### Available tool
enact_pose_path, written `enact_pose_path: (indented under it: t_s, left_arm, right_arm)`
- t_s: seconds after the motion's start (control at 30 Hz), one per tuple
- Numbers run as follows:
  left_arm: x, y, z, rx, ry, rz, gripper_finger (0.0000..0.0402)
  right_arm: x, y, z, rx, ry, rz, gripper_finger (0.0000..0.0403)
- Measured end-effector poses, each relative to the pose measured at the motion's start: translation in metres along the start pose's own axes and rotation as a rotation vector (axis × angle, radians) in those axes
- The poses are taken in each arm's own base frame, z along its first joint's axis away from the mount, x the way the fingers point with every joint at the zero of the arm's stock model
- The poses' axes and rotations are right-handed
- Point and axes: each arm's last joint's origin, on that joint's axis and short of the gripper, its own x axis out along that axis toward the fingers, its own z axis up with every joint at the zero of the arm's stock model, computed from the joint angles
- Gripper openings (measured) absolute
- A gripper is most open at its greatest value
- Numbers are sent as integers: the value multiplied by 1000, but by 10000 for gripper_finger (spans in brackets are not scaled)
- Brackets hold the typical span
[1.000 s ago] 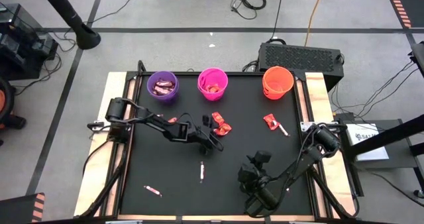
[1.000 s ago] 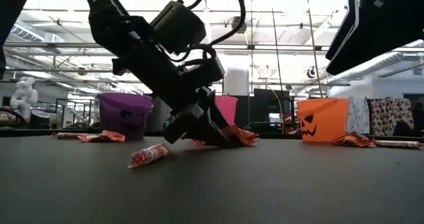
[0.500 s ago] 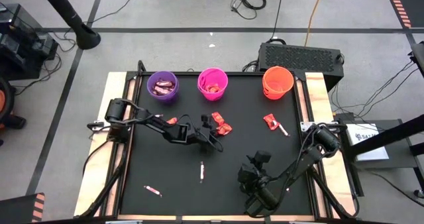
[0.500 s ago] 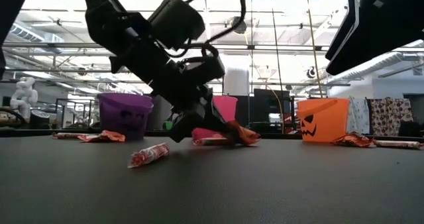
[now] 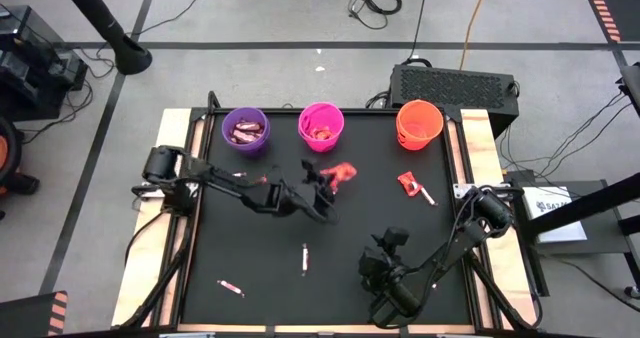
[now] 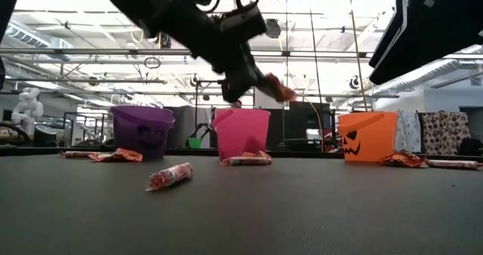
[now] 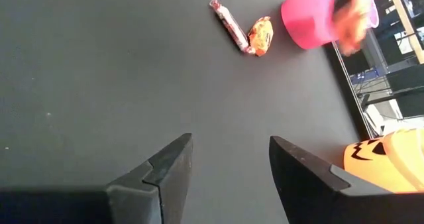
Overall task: Sort candy by brand, put in halloween buckets
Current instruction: Put the red chocolate bar into the pink bucket
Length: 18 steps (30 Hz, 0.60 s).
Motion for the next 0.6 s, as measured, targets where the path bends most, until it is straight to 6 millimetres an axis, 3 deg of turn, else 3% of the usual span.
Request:
enact_pose_path:
  t_s: [0.1,0.33,0.6]
  left_arm:
    - [7,34,-5,-37,35,68,2]
    - [28,105,-46,-135,177,119,2]
    - [52,137,-102,-399,238,-59,1]
  right_arm:
    - [0,0,1,-1,-28,-12,192]
    - [3,-2,4,2,-47,-28,192]
    - [11,-4,10,31,-49,-44,192]
